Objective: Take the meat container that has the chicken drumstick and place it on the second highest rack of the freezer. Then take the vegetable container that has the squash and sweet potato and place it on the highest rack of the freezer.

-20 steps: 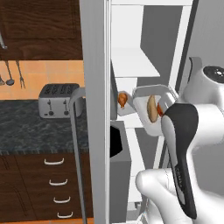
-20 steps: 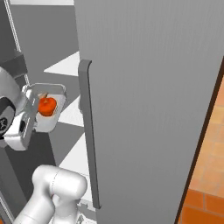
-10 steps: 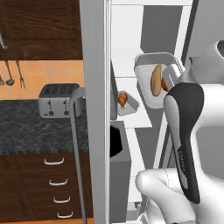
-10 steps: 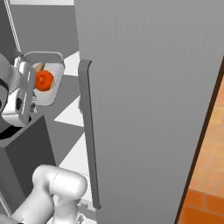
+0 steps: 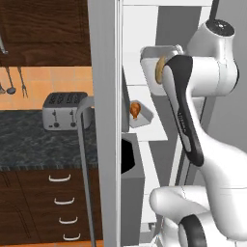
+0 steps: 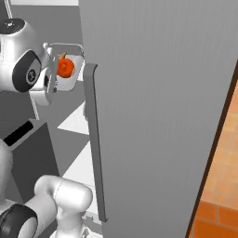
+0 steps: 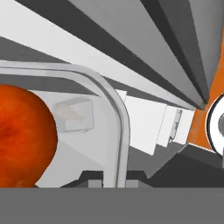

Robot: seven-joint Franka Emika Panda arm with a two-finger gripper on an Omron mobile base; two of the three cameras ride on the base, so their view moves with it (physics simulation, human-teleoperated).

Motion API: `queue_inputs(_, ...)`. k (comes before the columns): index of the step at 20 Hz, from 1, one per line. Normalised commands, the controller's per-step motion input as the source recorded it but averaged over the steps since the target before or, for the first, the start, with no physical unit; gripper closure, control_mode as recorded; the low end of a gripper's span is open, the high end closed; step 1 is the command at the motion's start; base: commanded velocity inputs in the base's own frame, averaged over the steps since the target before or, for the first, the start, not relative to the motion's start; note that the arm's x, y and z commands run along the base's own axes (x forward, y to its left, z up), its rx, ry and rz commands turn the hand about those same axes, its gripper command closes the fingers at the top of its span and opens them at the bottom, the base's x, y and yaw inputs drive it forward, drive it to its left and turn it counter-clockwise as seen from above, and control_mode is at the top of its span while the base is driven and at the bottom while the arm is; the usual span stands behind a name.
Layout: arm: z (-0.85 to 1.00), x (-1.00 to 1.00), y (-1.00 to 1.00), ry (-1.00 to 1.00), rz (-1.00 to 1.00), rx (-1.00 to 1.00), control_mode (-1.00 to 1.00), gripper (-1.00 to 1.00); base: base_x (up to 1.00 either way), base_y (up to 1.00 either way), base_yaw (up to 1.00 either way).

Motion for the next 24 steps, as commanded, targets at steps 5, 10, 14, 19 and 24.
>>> queue_inputs(5, 0.00, 1.00, 0.00, 0.04, -0.01, 0.00, -1.00, 1.00, 0.00, 0.00, 0.00)
queue_inputs(10, -0.10, 0.96, 0.00, 0.01, 0.00, 0.00, -1.00, 1.00, 0.00, 0.00, 0.00)
queue_inputs(14, -0.31, 0.87, 0.00, 0.00, 0.00, -0.01, -1.00, 1.00, 0.00, 0.00, 0.00)
queue_inputs(19, -0.37, 0.65, 0.00, 0.00, 0.00, -0.01, -1.00, 1.00, 0.00, 0.00, 0.00)
queue_inputs(24, 0.00, 0.78, -0.06, 0.00, 0.00, 0.00, -1.00, 1.00, 0.00, 0.00, 0.00)
